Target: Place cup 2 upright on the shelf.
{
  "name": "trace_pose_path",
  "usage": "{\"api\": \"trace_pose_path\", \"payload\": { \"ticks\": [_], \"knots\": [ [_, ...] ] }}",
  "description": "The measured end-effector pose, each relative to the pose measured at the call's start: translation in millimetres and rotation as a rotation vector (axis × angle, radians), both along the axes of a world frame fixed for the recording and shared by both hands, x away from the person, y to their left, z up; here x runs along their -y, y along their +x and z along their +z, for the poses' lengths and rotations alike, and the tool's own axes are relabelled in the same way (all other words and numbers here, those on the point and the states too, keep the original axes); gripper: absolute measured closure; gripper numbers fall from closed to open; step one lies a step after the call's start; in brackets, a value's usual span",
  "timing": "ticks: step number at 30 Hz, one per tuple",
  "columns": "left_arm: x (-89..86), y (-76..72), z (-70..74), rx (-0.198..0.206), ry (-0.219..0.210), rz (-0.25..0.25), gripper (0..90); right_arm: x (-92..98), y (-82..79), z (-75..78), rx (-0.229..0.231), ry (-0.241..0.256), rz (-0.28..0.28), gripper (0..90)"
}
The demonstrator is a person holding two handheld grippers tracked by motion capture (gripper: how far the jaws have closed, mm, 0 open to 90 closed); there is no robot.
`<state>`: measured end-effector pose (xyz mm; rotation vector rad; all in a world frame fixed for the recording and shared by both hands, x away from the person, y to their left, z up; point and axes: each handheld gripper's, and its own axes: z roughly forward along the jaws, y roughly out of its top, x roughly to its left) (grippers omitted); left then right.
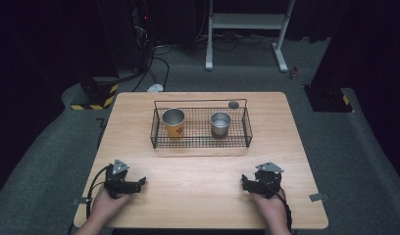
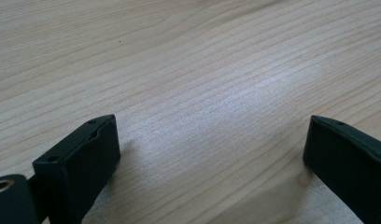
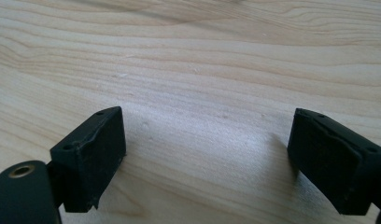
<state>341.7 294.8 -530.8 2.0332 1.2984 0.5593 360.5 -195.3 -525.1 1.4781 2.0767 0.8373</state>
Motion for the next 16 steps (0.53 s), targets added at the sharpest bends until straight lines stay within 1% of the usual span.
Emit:
{"api": "trace_pose_path", "payload": {
  "ticks": [2, 6, 8, 16],
  "knots": [
    [-0.4, 0.1, 0.0, 0.001, 0.002, -0.003, 4.3, -2.3, 1.1, -0.2, 0.003, -0.004, 0.007, 11.3],
    [0.2, 0.1, -0.1, 0.002, -0.003, 0.002, 4.3, -11.6, 0.5, -0.4, 0.004, -0.002, -0.051, 10.8],
    [0.2, -0.1, -0.1, 0.002, -0.003, 0.003, 4.3, -14.0, -0.6, -0.2, -0.001, -0.003, -0.062, 10.8],
    [0.1, 0.1, -0.1, 0.003, -0.002, 0.004, 4.3, -14.4, -0.6, -0.4, 0.002, -0.003, -0.051, 10.8]
  ]
}}
